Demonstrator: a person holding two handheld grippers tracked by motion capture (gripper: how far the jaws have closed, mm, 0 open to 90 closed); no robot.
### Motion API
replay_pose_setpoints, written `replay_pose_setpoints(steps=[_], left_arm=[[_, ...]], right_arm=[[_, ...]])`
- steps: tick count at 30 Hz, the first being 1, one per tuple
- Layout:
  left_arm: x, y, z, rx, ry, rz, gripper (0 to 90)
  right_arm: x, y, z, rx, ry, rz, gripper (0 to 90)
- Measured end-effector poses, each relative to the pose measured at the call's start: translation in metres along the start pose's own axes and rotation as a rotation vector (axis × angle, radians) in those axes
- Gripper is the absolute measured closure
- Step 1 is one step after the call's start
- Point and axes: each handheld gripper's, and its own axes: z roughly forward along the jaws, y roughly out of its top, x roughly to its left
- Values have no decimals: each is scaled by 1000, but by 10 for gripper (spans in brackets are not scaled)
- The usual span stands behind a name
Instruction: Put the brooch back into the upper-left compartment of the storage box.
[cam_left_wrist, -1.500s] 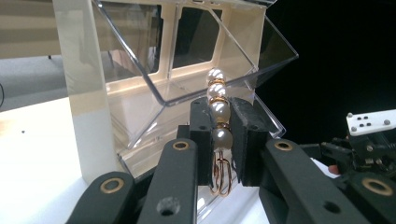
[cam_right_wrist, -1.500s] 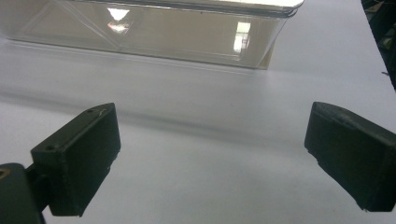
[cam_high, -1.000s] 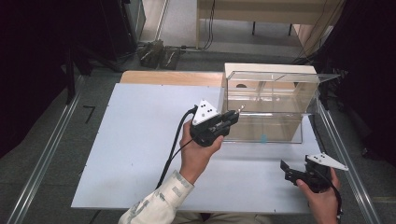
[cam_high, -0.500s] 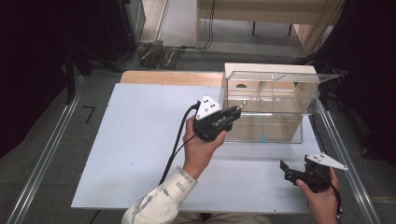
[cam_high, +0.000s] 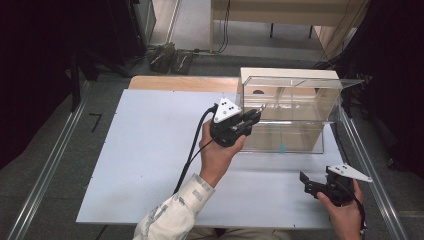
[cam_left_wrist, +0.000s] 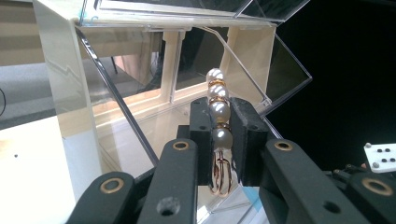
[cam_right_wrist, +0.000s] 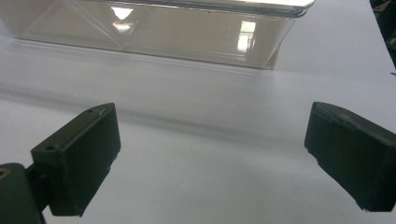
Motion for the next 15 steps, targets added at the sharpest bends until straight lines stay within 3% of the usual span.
replay_pose_setpoints(steps=[15], left_arm=[[0,11,13,-11,1,2,805]], right_arm=[[-1,0,0,0,6,5,21]])
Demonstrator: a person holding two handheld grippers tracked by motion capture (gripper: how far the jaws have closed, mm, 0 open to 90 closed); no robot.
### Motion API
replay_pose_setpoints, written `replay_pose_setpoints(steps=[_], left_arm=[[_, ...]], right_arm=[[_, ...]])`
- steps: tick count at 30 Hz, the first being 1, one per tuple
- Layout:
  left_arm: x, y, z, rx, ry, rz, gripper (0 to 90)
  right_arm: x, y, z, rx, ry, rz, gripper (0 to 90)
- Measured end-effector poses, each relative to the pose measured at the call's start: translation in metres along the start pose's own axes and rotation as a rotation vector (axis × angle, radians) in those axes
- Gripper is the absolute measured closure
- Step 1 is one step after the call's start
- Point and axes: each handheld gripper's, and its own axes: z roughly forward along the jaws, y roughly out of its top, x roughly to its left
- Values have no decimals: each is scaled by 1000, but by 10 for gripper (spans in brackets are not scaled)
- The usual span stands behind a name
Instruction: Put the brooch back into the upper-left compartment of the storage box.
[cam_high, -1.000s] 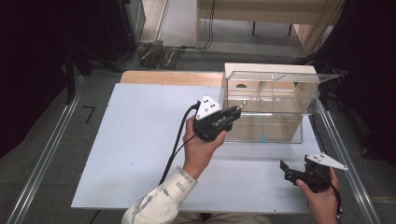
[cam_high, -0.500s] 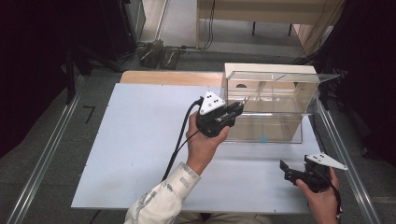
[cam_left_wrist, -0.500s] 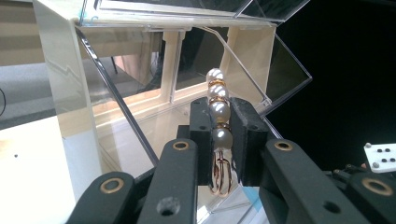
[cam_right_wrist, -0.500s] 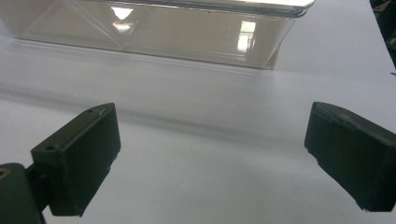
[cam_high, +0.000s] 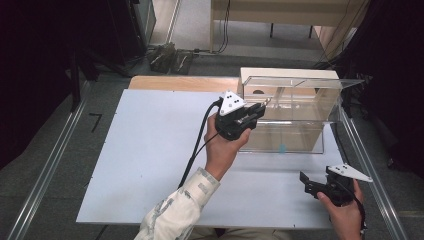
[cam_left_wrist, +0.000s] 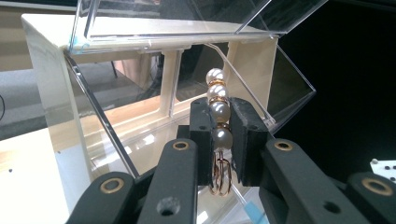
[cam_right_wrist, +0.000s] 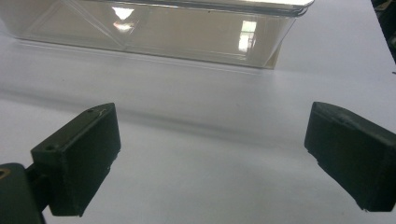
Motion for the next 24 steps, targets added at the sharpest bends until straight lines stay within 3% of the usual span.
replay_pose_setpoints(steps=[11,19,24], left_arm=[[1,4,10,-2,24,33,804],[3,5,14,-1,24,32,788],[0,6,12,-10,10,31,630]], right_arm=[[-1,0,0,0,4,0,22],[-1,0,-1,0,2,-1,21],[-1,0,-1,0,2,-1,21]])
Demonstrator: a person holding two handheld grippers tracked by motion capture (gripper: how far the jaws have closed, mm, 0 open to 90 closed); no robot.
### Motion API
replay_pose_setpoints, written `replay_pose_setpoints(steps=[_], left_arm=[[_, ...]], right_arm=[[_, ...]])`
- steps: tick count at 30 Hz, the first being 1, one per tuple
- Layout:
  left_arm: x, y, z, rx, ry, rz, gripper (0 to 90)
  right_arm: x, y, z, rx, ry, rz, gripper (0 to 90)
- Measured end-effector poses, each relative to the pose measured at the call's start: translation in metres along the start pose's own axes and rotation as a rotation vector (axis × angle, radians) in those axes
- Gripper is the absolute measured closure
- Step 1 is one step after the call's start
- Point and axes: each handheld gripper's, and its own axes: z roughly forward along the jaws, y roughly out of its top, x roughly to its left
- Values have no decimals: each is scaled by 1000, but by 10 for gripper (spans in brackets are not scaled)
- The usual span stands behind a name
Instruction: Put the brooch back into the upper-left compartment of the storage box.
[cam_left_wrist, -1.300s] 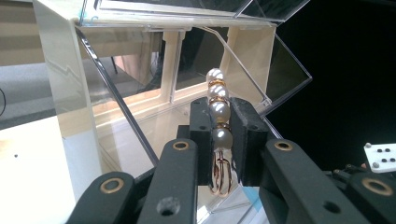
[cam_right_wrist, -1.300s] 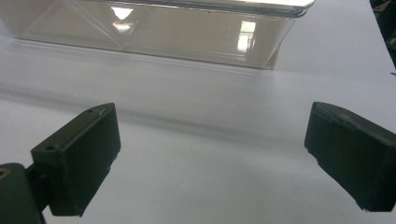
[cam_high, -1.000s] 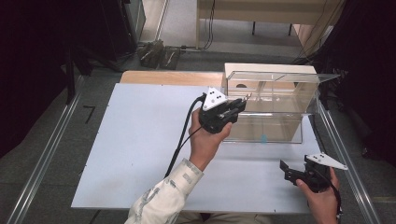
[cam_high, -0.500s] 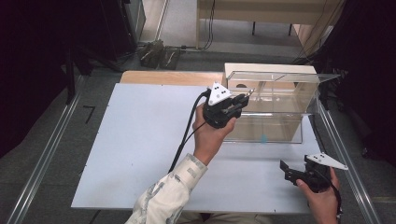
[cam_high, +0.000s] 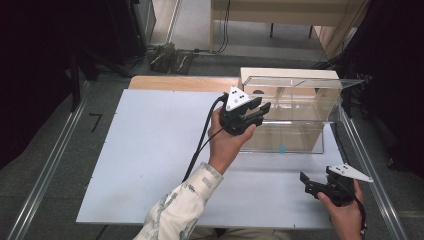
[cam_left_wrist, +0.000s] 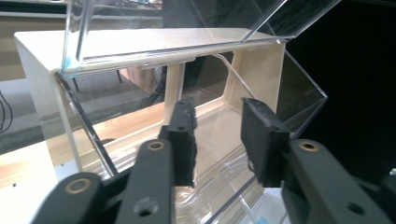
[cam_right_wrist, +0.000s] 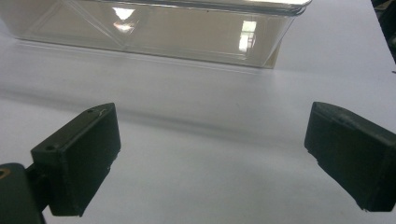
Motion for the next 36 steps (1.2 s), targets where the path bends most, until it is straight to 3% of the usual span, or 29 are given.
replay_pose_setpoints(steps=[9,18,29,36], left_arm=[[-8,-2,-9,7,-26,25,489],[-8,-7,-26,-13,-6,24,380],[7,-22,-55,-3,45,18,299],[25,-41,-82,3,104,-6,271]], right_arm=[[1,0,0,1,0,1,21],[1,0,0,1,-7,-2,21],[0,0,0,2,-14,-4,22],[1,0,0,3,-19,-4,21]])
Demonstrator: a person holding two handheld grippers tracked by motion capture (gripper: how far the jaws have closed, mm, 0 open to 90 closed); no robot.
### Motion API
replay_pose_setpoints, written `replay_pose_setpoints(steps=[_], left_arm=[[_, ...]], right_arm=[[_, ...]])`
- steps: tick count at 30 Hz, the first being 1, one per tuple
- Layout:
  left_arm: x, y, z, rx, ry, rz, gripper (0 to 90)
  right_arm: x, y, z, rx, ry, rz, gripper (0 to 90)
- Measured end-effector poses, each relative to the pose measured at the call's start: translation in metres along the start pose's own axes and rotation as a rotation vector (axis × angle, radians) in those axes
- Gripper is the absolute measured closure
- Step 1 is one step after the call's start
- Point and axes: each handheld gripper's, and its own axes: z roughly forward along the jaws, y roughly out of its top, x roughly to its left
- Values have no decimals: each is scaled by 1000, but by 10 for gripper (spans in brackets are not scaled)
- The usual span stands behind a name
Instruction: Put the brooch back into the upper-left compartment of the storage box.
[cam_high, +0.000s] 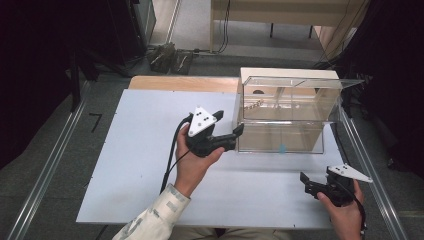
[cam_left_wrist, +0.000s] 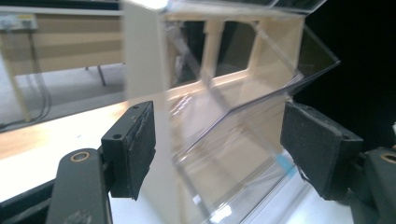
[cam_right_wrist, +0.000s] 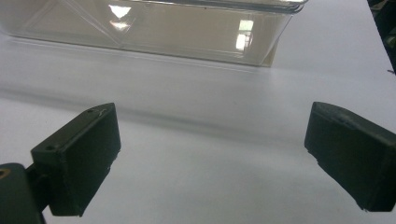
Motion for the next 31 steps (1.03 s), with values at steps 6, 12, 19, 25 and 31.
replay_pose_setpoints(steps=[6,12,19,25,31], left_arm=[[20,-17,-21,17,63,-24,262],[44,-39,-52,49,168,-41,211],[82,-71,-99,94,319,-87,191],[116,-102,-134,162,444,-144,186],[142,-129,-157,235,543,-188,171]], right_arm=[[1,0,0,0,0,-2,22],[0,0,-1,0,-1,1,21],[1,0,0,0,0,-4,21],[1,0,0,4,-6,-5,21],[1,0,0,7,-8,-8,21]])
